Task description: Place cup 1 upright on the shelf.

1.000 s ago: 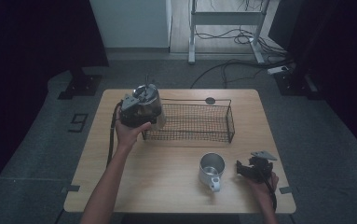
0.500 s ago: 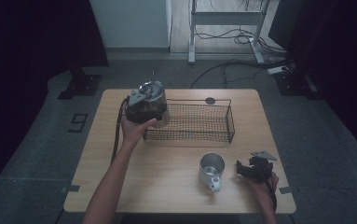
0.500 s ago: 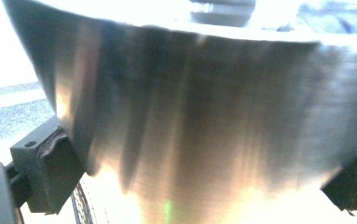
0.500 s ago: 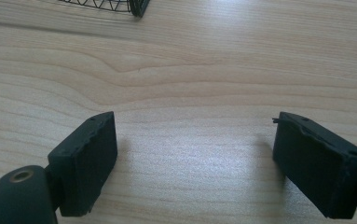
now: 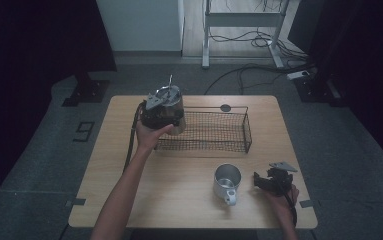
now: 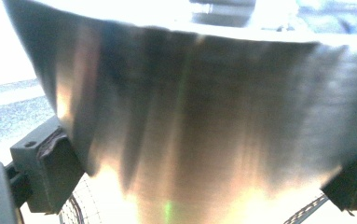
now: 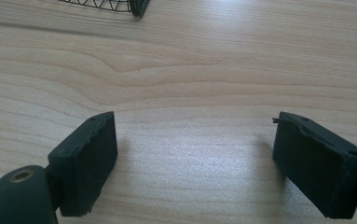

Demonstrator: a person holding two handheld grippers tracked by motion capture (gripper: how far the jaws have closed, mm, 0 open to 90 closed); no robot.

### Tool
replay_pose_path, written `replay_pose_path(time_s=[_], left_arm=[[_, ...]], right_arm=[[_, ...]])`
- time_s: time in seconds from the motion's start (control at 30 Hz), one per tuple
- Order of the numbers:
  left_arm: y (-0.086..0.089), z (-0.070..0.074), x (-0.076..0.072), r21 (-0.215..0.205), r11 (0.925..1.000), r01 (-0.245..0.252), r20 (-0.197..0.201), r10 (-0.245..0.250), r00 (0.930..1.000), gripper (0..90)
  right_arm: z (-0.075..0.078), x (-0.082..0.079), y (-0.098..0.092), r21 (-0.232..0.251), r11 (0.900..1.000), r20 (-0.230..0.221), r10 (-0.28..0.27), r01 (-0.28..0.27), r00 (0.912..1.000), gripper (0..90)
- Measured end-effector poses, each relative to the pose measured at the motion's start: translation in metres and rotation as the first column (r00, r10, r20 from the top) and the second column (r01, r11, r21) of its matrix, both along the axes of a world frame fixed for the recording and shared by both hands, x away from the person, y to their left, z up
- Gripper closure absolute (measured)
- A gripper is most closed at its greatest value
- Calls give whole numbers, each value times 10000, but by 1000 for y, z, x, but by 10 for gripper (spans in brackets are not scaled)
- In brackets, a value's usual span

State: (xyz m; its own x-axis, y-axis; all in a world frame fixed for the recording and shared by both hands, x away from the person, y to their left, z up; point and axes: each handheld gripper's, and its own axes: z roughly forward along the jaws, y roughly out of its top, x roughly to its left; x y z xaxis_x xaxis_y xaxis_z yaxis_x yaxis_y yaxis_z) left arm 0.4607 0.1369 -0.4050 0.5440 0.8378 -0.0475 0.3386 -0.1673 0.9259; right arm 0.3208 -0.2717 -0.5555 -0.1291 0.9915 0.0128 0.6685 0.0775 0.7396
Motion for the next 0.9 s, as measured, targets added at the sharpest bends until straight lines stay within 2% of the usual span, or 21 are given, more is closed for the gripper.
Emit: replay_pose_path(time_s=[0.43, 0.9], left_arm=[[-3, -11, 10, -116, 9999, -69, -203, 66, 9998, 40], [-12, -31, 20, 188, 9998, -89, -589, 100, 9982, 41]], right_arm=[[0, -1, -1, -4, 10000, -1, 3, -3, 10000, 137], [0, -1, -1, -4, 10000, -2, 7, -7, 10000, 137]])
